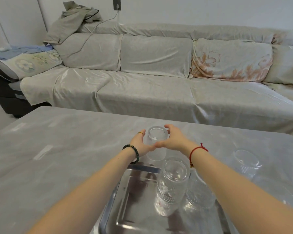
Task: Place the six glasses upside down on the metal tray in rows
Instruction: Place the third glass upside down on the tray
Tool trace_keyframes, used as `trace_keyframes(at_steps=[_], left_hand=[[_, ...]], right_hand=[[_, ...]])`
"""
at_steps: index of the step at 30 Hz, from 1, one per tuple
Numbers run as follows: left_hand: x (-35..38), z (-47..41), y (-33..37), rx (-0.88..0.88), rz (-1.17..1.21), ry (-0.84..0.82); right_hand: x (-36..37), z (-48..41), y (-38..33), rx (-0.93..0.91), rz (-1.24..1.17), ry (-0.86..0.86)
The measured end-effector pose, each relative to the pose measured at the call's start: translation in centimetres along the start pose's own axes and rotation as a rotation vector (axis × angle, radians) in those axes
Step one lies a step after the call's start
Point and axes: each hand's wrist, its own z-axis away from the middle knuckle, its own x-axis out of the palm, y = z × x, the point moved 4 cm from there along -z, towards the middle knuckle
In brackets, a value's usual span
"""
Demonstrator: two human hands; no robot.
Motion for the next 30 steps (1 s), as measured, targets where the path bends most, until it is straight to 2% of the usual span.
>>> trace_keyframes(at_steps=[4, 8, 17, 23, 30], left_hand=[[1.4, -1.6, -1.9, 0.028, 0.072, -0.007], [2.0, -1.6, -2.5, 0.078, 0.117, 0.049], [-2.9, 1.8, 2.1, 0.223, 0.089, 0.16], [-5.3, 7.2, 3.5, 0.232, 0.007, 0.154], [-4.1, 12.0, 0.7, 0.153, 0.014, 0.119]], right_hand=[[1.3, -1.8, 0.8, 0.007, -0.01, -0.026], [1.5, -2.0, 1.2, -0.028, -0.028, 0.033], [-1.0, 1.6, -4.3, -0.211, -0.128, 0.202], [-0.5, 6.2, -7.2, -0.215, -0.114, 0.139], [3.2, 10.1, -6.0, -0.143, -0.128, 0.076]])
